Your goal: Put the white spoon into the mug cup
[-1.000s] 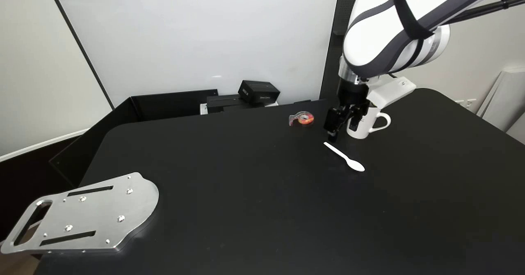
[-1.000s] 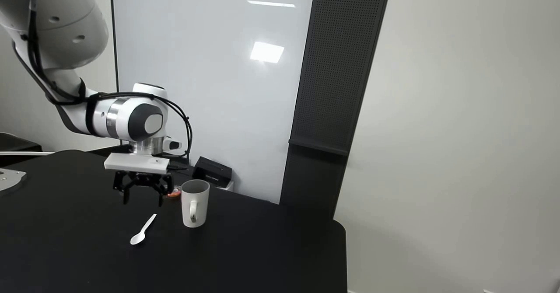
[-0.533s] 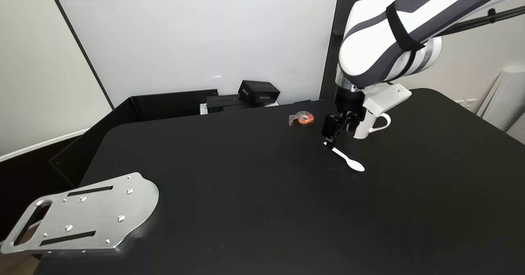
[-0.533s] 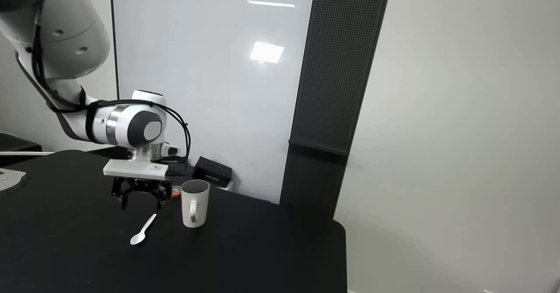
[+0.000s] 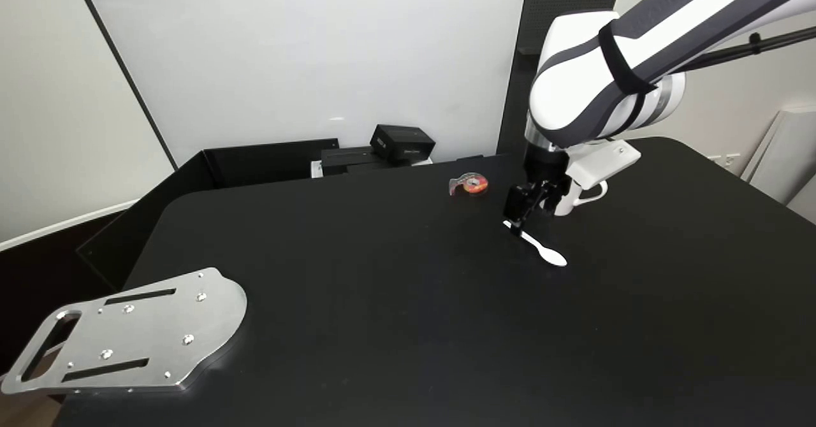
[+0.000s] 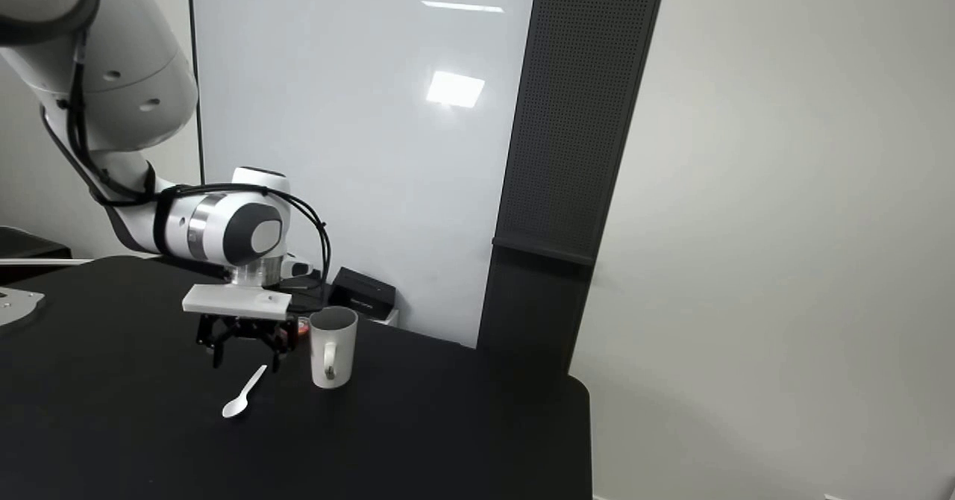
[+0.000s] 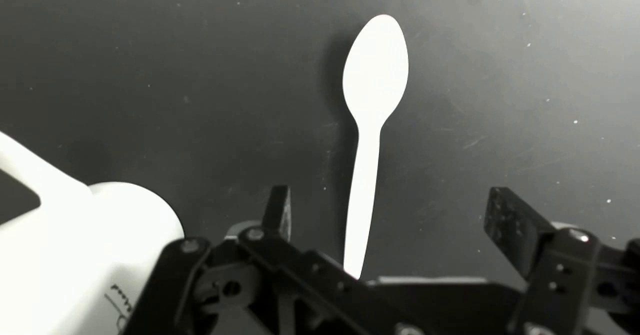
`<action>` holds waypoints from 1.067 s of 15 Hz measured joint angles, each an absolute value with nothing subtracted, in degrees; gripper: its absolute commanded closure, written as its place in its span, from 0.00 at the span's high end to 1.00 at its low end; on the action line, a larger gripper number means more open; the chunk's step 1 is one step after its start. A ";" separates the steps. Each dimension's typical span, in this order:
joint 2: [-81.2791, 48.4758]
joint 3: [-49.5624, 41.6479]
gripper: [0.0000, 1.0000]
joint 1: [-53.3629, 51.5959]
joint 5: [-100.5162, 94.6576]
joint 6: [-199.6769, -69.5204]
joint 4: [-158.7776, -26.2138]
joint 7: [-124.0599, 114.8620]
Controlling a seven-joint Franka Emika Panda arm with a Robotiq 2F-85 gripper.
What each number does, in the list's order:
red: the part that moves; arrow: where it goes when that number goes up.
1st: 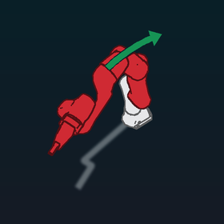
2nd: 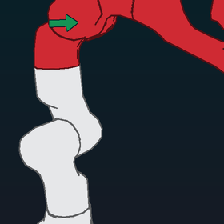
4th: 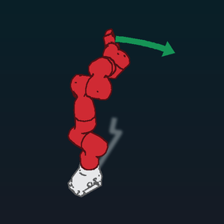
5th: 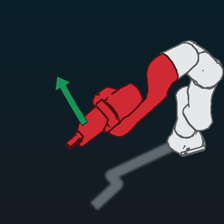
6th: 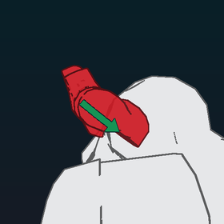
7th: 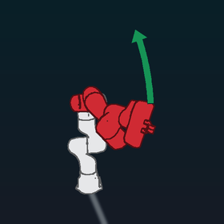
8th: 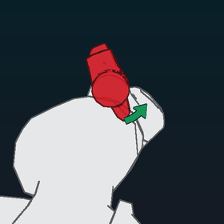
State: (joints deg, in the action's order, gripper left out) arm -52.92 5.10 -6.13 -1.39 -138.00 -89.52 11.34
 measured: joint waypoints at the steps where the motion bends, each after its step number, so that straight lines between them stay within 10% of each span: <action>1: -53.18 5.10 1.00 -6.04 -1.37 -138.31 -89.50 11.34; 16: -55.41 5.36 1.00 -5.93 -1.37 -142.16 -89.44 11.33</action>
State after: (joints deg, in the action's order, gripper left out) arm -55.41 5.36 -5.93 -1.37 -142.16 -89.44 11.33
